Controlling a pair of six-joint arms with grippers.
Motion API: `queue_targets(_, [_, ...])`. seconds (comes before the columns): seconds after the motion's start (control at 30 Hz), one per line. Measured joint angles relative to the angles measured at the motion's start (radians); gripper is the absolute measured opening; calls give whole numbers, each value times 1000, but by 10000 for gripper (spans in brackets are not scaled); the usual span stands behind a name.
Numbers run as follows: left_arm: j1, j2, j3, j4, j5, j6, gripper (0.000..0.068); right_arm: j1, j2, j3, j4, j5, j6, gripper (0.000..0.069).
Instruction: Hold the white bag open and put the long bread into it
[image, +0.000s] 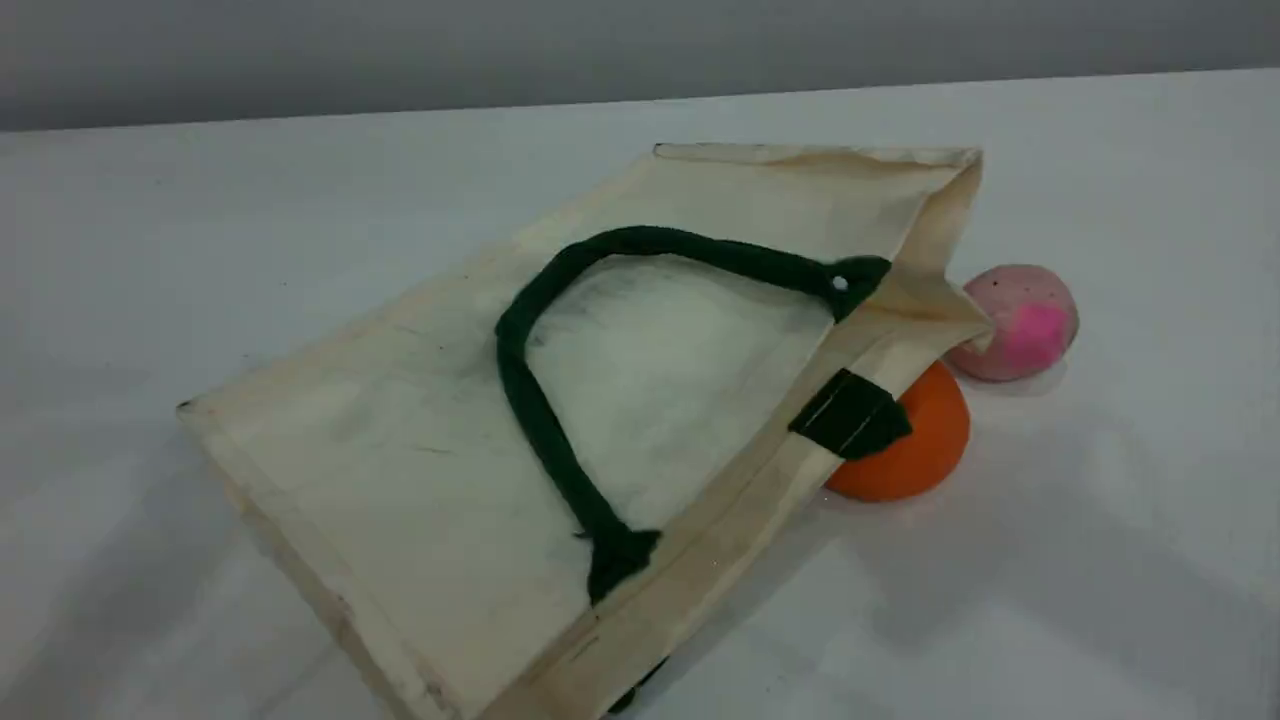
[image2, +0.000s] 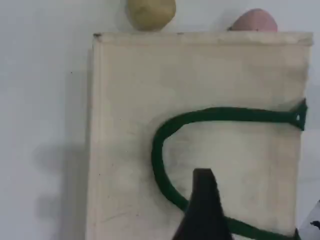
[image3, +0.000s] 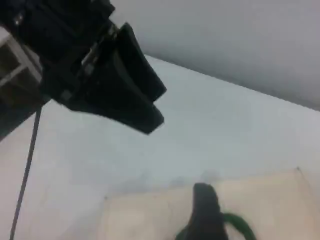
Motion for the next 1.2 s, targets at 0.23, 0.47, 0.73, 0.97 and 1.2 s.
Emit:
queue_targets(0.23, [0, -93, 0, -20, 18, 0, 501, 0, -119, 0, -262, 85, 219, 468])
queue_targets(0.47, [0, -210, 0, -105, 101, -1, 502, 0, -293, 0, -434, 196, 371, 468])
queue_targets(0.73, [-81, -300, 0, -148, 120, -113, 502, 0, -529, 0, -576, 377, 521, 468])
queue_targets(0.97, [-264, -359, 0, -4, 120, -281, 502, 0, -716, 0, -746, 551, 675, 468])
queue_targets(1.2, [-420, -425, 0, 181, 120, -432, 502, 0, -880, 0, -861, 736, 788, 468])
